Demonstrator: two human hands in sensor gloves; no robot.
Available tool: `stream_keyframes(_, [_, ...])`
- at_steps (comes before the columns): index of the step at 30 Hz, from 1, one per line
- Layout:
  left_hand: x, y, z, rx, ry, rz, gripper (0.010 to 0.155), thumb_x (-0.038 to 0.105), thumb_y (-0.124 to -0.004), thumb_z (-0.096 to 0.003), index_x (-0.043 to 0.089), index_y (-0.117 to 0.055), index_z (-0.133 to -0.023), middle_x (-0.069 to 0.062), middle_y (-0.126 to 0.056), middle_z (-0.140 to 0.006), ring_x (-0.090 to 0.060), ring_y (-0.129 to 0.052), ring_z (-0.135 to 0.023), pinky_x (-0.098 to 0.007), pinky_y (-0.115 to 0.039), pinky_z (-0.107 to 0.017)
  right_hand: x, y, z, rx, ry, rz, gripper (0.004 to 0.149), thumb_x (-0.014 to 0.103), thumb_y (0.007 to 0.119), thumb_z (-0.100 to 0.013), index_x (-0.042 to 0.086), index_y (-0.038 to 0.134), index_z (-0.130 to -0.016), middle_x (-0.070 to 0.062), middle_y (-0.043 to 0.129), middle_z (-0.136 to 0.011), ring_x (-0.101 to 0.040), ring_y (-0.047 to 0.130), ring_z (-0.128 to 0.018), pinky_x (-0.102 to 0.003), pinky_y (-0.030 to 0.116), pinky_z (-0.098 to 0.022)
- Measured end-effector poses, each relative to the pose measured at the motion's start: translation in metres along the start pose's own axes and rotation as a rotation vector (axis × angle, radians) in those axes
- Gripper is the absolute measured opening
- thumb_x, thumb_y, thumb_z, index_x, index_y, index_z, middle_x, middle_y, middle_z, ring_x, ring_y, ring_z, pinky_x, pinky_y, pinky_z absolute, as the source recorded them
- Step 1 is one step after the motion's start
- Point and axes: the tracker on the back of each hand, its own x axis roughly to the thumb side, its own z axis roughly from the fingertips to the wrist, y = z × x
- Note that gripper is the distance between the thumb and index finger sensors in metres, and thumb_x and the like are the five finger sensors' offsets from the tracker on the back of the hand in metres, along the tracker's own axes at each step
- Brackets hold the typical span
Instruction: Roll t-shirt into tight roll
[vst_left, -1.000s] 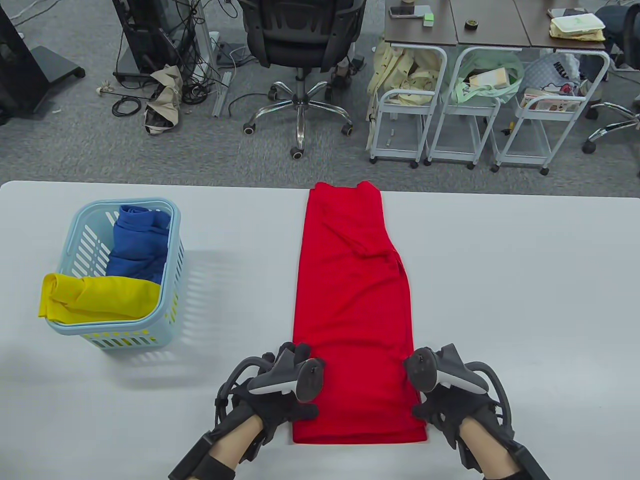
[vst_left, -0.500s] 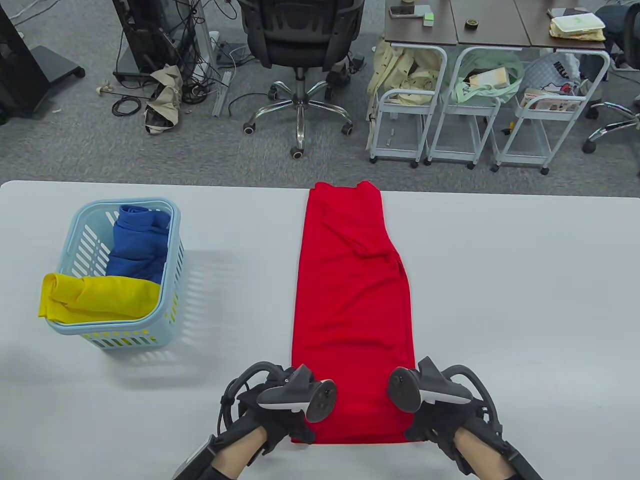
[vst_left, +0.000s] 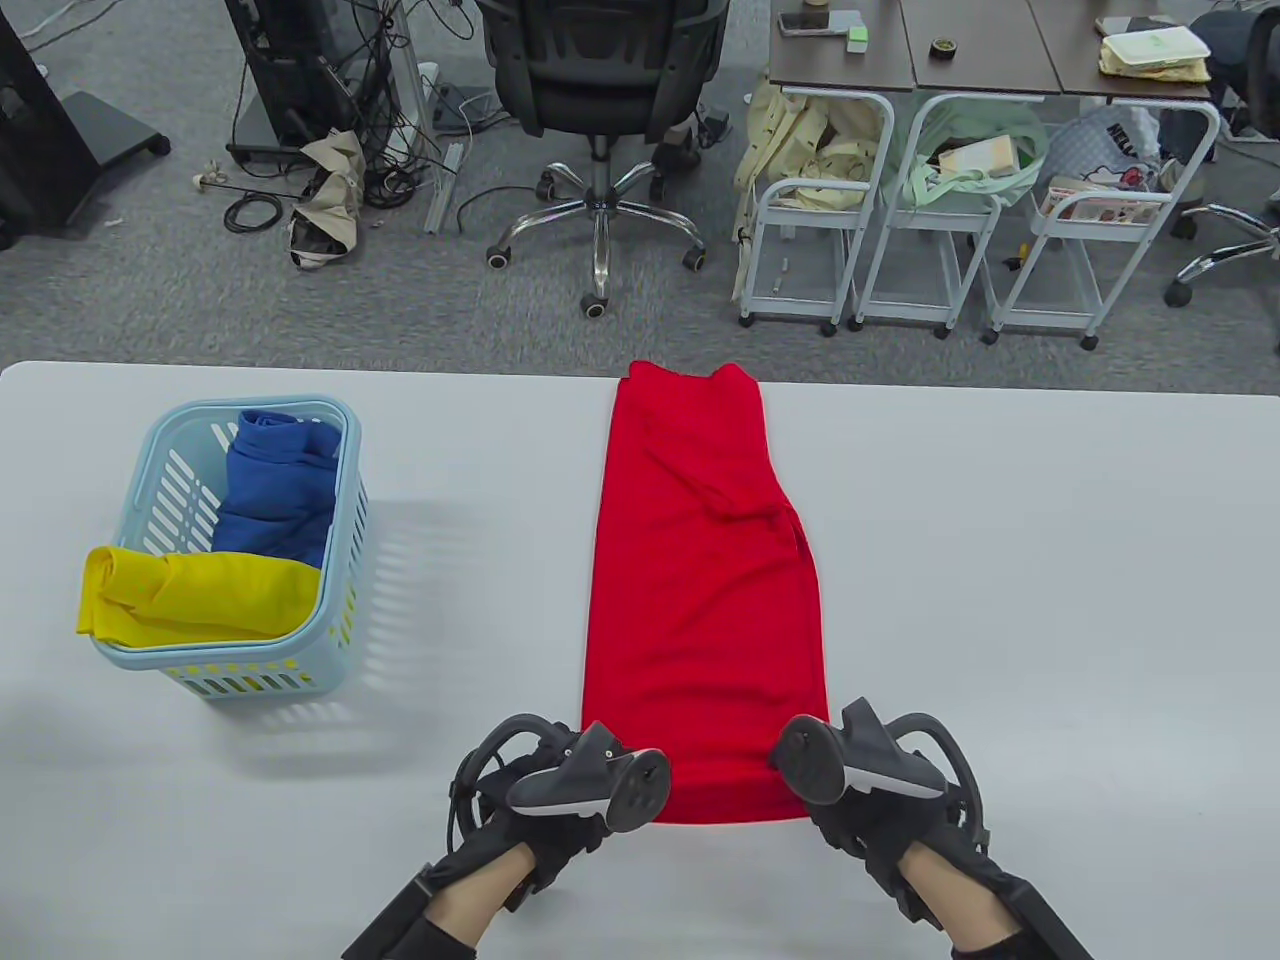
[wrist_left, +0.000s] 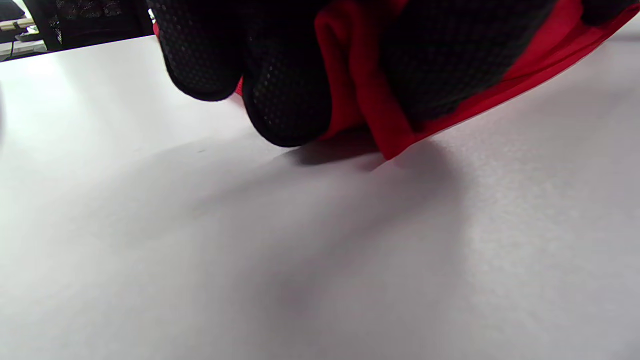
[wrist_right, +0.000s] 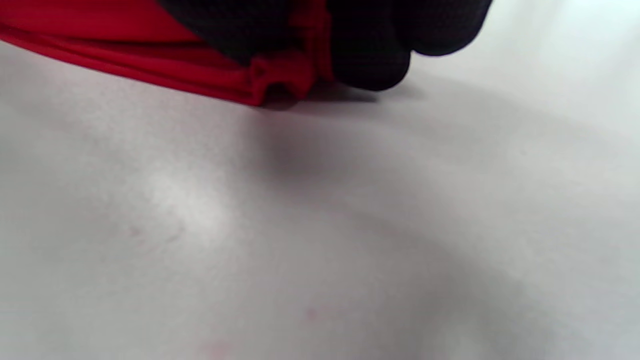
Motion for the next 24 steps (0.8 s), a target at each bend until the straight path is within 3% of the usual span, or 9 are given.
stream_keyframes(2, [-0.008, 0.006, 0.005, 0.044, 0.004, 0.073, 0.054, 0.041, -0.077, -0.0502, 0.023, -0.074, -0.101, 0.001, -0.092, -0.083, -0.014, -0.099, -0.059, -0.050, -0.076, -0.068, -0.005, -0.009, 0.005, -0.034, 0.001, -0.047, 0.040, 0.028, 0.069, -0.058, 0.027, 0.067, -0.098, -0.009, 0.067, -0.093, -0.022, 0.081, -0.071, -0.049, 0.065, -0.062])
stream_keyframes(6, [-0.024, 0.023, 0.018, 0.241, 0.015, 0.200, 0.045, 0.040, -0.070, -0.0534, 0.024, -0.082, -0.094, -0.001, -0.090, -0.080, -0.020, -0.095, -0.065, -0.056, -0.070, -0.071, -0.014, -0.031, 0.020, -0.158, 0.015, -0.125, 0.038, 0.029, 0.066, -0.059, 0.024, 0.067, -0.096, -0.009, 0.064, -0.094, -0.022, 0.079, -0.074, -0.050, 0.063, -0.064])
stream_keyframes(8, [-0.032, 0.028, 0.023, 0.288, 0.013, 0.253, 0.045, 0.040, -0.062, -0.0549, 0.025, -0.075, -0.095, -0.001, -0.079, -0.094, -0.023, -0.086, -0.082, -0.058, -0.064, -0.075, -0.019, -0.038, 0.026, -0.203, 0.002, -0.220, 0.039, 0.029, 0.062, -0.060, 0.020, 0.063, -0.098, -0.011, 0.060, -0.099, -0.025, 0.076, -0.079, -0.050, 0.062, -0.066])
stream_keyframes(11, [-0.043, 0.029, 0.023, 0.357, -0.070, 0.446, 0.044, 0.039, -0.058, -0.0543, 0.023, -0.072, -0.093, -0.006, -0.067, -0.115, -0.035, -0.071, -0.109, -0.060, -0.061, -0.078, -0.024, -0.043, 0.030, -0.257, -0.050, -0.354, 0.040, 0.028, 0.057, -0.061, 0.013, 0.057, -0.098, -0.017, 0.045, -0.112, -0.040, 0.061, -0.102, -0.052, 0.061, -0.071])
stream_keyframes(14, [-0.048, 0.029, 0.022, 0.410, -0.084, 0.511, 0.044, 0.036, -0.059, -0.0529, 0.021, -0.072, -0.092, -0.011, -0.080, -0.109, -0.039, -0.082, -0.101, -0.055, -0.067, -0.076, -0.030, -0.040, 0.027, -0.253, -0.121, -0.503, 0.040, 0.026, 0.056, -0.062, 0.011, 0.055, -0.099, -0.020, 0.046, -0.113, -0.048, 0.057, -0.106, -0.054, 0.062, -0.072])
stream_keyframes(16, [-0.050, 0.031, 0.022, 0.436, -0.060, 0.443, 0.043, 0.037, -0.060, -0.0511, 0.024, -0.074, -0.090, -0.007, -0.091, -0.099, -0.031, -0.096, -0.092, -0.049, -0.077, -0.073, -0.035, -0.037, 0.022, -0.211, -0.165, -0.626, 0.038, 0.024, 0.056, -0.062, 0.014, 0.055, -0.099, -0.018, 0.061, -0.108, -0.044, 0.073, -0.099, -0.049, 0.072, -0.068])
stream_keyframes(18, [-0.052, 0.032, 0.021, 0.444, -0.053, 0.430, 0.044, 0.038, -0.062, -0.0497, 0.023, -0.075, -0.089, -0.002, -0.100, -0.086, -0.023, -0.105, -0.082, -0.045, -0.084, -0.069, -0.038, -0.035, 0.019, -0.225, -0.115, -0.660, 0.038, 0.023, 0.057, -0.062, 0.017, 0.057, -0.099, -0.016, 0.070, -0.102, -0.039, 0.085, -0.092, -0.046, 0.080, -0.062])
stream_keyframes(21, [-0.056, 0.027, 0.014, 0.413, -0.079, 0.551, 0.044, 0.039, -0.063, -0.0489, 0.021, -0.076, -0.087, 0.000, -0.104, -0.075, -0.017, -0.111, -0.071, -0.041, -0.090, -0.064, -0.038, -0.035, 0.019, -0.236, -0.052, -0.633, 0.037, 0.024, 0.057, -0.062, 0.020, 0.059, -0.099, -0.015, 0.076, -0.094, -0.032, 0.098, -0.077, -0.038, 0.089, -0.053])
stream_keyframes(24, [-0.065, 0.016, 0.010, 0.357, -0.138, 0.807, 0.045, 0.039, -0.064, -0.0480, 0.018, -0.079, -0.085, 0.001, -0.107, -0.063, -0.011, -0.116, -0.060, -0.038, -0.095, -0.058, -0.039, -0.034, 0.020, -0.216, -0.076, -0.690, 0.037, 0.025, 0.058, -0.061, 0.019, 0.061, -0.098, -0.015, 0.081, -0.085, -0.021, 0.107, -0.057, -0.027, 0.095, -0.039])
